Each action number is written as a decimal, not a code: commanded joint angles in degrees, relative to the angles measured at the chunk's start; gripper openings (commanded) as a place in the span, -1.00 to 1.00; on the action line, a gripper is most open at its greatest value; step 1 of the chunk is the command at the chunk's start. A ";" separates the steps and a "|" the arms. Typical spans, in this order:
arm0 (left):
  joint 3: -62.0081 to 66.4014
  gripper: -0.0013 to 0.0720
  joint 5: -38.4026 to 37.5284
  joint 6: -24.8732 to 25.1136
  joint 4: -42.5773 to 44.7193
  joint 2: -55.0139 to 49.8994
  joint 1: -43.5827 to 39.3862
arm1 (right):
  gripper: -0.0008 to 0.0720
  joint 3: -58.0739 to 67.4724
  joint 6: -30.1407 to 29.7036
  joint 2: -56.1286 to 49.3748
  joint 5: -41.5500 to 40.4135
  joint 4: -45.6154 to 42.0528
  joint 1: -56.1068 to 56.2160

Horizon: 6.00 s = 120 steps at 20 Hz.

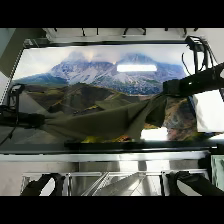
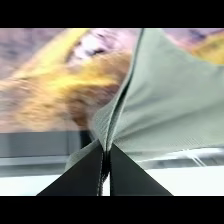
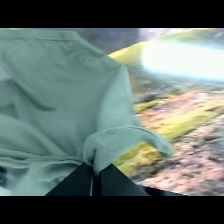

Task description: Fold the shirts.

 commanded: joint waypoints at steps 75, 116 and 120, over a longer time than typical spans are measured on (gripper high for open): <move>-15.52 0.97 2.58 -7.80 -13.97 -14.93 -14.99 | 0.93 -23.15 -9.73 8.00 -16.72 21.40 -10.47; -21.66 -0.93 14.34 -0.44 -26.40 -8.15 -18.75 | 0.09 -24.13 4.00 -19.23 -30.64 18.38 24.17; -21.64 -0.93 14.23 -0.22 -26.21 -8.13 -18.71 | -0.90 -23.80 4.04 -17.55 -29.66 18.21 23.78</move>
